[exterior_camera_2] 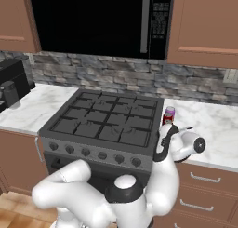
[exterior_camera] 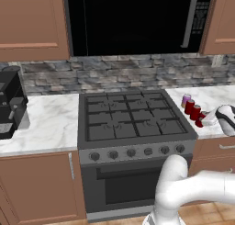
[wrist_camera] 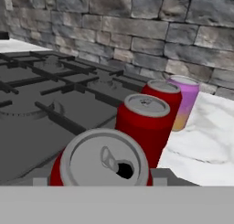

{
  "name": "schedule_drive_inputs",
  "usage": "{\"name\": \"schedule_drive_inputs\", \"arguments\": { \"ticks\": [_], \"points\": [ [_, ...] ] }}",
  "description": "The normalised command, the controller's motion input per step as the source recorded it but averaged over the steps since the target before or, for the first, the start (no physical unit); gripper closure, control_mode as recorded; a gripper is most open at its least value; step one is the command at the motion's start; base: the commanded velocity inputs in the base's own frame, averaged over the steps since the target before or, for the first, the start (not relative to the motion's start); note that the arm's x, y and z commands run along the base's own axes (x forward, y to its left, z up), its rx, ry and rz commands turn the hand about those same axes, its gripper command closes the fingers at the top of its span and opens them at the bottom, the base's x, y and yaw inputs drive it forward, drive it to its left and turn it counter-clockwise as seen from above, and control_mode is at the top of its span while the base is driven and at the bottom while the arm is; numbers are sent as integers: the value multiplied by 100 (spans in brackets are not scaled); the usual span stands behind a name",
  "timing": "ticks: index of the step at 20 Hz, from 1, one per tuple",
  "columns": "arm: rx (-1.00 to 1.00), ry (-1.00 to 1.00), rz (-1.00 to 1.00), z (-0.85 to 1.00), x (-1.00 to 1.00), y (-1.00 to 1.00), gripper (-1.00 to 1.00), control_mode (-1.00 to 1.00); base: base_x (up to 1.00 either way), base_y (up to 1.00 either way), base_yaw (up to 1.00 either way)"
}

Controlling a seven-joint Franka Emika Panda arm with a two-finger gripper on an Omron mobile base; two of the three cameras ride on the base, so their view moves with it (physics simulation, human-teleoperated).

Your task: Four empty soda cans are scattered around the kitchen. Gather all the cans and cluster them next to the stove for recycling.

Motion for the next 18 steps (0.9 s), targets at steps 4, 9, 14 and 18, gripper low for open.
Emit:
{"name": "schedule_drive_inputs", "arguments": {
  "ticks": [4,9,14,18],
  "points": [
    [2,0,6,-43,10,-1,100,-100,0,0,0],
    [0,0,6,-43,-15,0,100,-100,0,0,0],
    [-1,0,5,-36,-20,0,100,-100,0,0,0],
    [-4,0,2,-34,-3,0,100,-100,0,0,0]
  ]
}}
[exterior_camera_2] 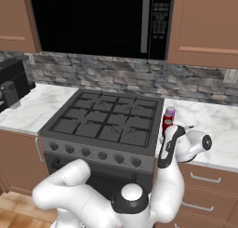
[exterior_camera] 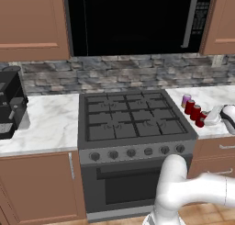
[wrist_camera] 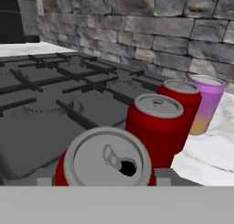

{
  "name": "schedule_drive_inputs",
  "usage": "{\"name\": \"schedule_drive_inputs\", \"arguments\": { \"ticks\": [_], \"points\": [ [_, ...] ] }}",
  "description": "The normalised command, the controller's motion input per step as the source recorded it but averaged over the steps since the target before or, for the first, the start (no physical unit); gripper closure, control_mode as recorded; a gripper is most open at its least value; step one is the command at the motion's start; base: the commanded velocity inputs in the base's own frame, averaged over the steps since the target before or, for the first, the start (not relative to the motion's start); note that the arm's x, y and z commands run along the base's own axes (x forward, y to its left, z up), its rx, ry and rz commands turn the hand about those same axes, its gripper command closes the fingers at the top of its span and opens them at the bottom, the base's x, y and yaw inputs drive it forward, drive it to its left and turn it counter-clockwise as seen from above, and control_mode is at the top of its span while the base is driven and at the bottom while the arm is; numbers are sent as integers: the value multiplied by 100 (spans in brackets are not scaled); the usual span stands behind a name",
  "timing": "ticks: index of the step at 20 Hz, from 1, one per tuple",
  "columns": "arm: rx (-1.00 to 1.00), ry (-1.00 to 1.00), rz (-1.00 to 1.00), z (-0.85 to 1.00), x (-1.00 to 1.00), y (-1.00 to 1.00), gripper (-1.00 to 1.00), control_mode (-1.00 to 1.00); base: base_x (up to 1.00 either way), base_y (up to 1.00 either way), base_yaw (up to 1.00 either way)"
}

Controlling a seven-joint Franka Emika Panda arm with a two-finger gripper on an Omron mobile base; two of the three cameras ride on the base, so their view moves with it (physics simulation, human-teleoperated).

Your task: Four empty soda cans are scattered around the kitchen. Gather all the cans and cluster them next to the stove for recycling.

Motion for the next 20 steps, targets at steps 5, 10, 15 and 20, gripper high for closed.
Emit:
{"name": "schedule_drive_inputs", "arguments": {
  "ticks": [5,10,15,20],
  "points": [
    [-9,0,2,-34,-1,6,100,-100,0,0,0],
    [-13,0,1,-32,-16,14,-100,-100,0,0,0],
    [-11,-6,0,-2,-39,-3,-100,-100,0,0,0],
    [-7,-6,0,0,-32,-21,-100,-100,0,0,0]
  ]
}}
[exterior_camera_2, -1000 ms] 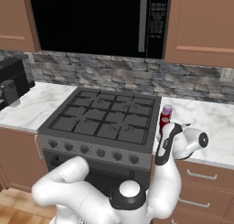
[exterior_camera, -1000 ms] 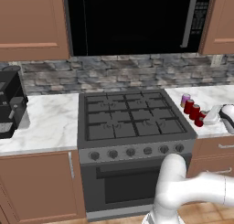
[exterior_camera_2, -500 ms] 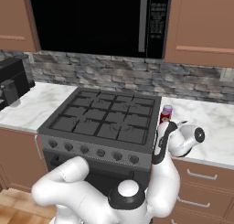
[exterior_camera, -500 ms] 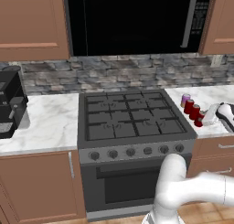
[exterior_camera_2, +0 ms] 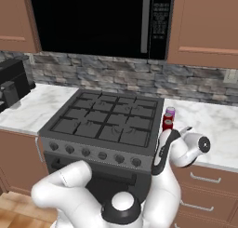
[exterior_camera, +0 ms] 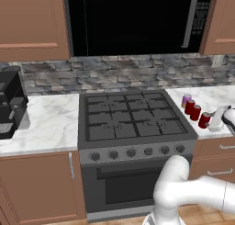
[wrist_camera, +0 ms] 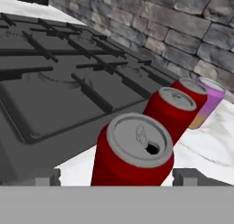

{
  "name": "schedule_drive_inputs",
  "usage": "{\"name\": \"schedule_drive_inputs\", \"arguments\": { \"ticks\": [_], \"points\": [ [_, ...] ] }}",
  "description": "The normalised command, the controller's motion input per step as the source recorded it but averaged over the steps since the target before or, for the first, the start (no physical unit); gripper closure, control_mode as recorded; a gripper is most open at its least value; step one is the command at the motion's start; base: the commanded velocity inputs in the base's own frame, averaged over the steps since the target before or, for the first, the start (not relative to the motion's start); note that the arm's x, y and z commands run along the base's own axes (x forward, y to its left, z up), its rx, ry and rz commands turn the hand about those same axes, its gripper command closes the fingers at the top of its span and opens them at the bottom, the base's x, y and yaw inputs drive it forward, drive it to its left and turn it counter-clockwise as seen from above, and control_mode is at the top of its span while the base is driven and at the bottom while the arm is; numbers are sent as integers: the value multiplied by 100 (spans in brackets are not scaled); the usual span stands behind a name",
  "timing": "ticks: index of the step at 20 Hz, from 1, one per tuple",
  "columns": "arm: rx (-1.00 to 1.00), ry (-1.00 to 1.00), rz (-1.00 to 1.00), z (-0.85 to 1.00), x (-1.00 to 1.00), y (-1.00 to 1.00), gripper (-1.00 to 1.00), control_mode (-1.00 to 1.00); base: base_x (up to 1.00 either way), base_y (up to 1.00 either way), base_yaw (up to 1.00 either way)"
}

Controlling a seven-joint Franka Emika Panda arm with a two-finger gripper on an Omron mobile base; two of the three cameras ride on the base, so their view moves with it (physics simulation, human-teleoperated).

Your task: Four empty soda cans are scattered around the kitchen. Gather all the cans and cluster them next to the stove for recycling.

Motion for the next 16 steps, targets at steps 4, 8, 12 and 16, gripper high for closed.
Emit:
{"name": "schedule_drive_inputs", "arguments": {
  "ticks": [4,8,12,16],
  "points": [
    [-2,-2,0,0,-8,-19,-100,-100,0,0,0],
    [-3,-2,0,0,-3,-27,-100,-100,0,0,0],
    [-2,-4,0,35,-15,-27,-100,-100,0,0,0],
    [-11,-3,5,90,-28,-14,-100,-100,0,0,0]
  ]
}}
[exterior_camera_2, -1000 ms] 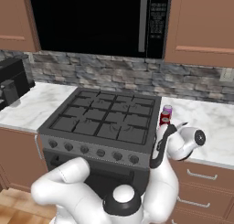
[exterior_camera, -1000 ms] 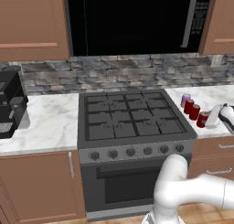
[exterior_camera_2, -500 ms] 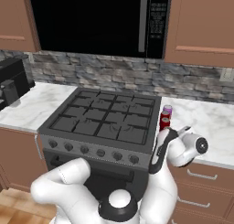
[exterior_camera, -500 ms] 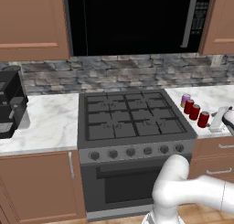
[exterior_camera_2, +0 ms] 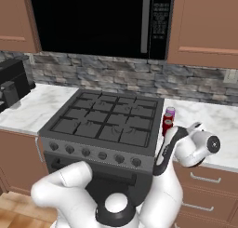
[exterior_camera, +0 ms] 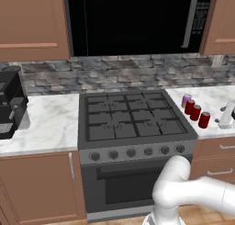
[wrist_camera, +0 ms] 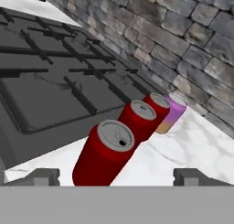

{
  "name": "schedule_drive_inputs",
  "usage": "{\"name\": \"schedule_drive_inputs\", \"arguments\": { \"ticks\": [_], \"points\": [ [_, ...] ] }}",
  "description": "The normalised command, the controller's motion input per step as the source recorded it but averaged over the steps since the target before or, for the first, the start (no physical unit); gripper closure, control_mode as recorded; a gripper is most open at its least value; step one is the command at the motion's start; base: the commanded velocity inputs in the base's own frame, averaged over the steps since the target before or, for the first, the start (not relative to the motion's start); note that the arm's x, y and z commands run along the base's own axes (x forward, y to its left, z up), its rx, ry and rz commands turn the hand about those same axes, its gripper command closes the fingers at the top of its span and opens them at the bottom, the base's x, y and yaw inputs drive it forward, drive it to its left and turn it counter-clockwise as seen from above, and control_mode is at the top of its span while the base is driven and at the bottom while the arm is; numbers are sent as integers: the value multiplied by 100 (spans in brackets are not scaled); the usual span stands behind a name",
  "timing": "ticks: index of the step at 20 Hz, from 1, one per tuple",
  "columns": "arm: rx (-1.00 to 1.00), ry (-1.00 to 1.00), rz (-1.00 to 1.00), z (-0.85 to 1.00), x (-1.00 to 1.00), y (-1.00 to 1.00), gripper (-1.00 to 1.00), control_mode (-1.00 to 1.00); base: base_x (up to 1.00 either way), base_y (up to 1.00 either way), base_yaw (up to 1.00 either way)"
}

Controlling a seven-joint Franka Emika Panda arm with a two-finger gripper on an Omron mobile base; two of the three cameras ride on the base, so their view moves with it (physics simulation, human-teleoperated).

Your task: Four empty soda cans are scattered around the kitchen. Gather all the cans and cluster them next to the stove for recycling.

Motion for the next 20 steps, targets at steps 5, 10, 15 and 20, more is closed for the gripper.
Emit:
{"name": "schedule_drive_inputs", "arguments": {
  "ticks": [5,10,15,20],
  "points": [
    [-24,0,19,62,-23,-1,-100,-100,0,0,0],
    [-36,0,29,7,-26,2,-100,-100,0,0,0],
    [-39,0,34,0,-38,8,-100,-100,0,0,0],
    [-46,0,34,0,-40,34,-100,-100,0,0,0]
  ]
}}
